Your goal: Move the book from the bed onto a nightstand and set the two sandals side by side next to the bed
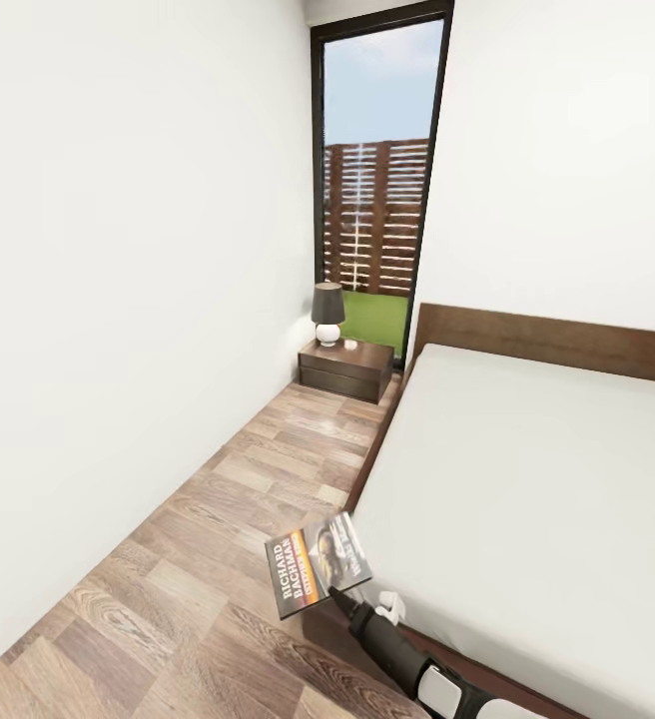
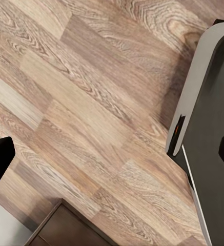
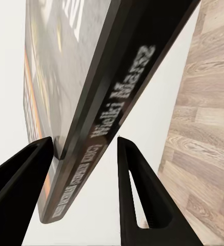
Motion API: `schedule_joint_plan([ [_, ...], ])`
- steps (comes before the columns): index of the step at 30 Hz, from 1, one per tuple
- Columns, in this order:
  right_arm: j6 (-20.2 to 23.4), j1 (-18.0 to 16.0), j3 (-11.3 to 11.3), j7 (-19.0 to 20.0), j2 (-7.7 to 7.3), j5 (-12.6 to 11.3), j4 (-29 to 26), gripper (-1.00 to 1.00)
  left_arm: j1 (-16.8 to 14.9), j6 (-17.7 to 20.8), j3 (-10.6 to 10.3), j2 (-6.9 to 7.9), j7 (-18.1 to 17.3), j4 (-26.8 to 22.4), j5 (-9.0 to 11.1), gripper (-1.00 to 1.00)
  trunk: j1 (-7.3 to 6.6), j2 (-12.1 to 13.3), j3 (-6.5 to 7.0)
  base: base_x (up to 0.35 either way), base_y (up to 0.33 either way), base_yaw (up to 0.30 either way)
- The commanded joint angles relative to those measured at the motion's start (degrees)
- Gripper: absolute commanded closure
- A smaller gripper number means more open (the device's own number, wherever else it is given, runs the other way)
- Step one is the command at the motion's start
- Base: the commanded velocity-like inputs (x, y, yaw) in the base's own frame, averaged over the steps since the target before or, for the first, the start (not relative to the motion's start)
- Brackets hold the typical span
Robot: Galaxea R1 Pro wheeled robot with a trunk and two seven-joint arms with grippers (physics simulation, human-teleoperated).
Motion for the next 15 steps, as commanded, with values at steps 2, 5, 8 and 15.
schedule_joint_plan([
  [2,-0.2,0.0,1.7,0.0,0.01,-0.6,-0.1,1.0,0.0,-0.2,0.4,-0.05,0.1,0.0,-0.6,-1.0,0.03,-0.1,-0.11,0.0,0.0,0.0],
  [5,-0.3,0.0,2.6,0.0,0.04,-0.8,0.2,1.0,0.0,-0.2,0.4,-0.16,0.1,0.0,-0.6,-1.0,0.03,-0.1,-0.11,0.0,0.0,0.0],
  [8,-0.3,0.0,2.9,0.0,0.06,-0.8,0.3,1.0,0.0,-0.2,0.4,-0.28,0.1,0.0,-0.7,-1.0,0.03,-0.1,-0.11,0.0,0.0,0.0],
  [15,-0.3,0.0,3.2,-0.1,0.09,-0.9,0.4,1.0,0.0,-0.2,0.4,-0.39,0.1,0.0,-0.7,-1.0,0.03,-0.1,-0.1,0.0,0.0,0.002],
])
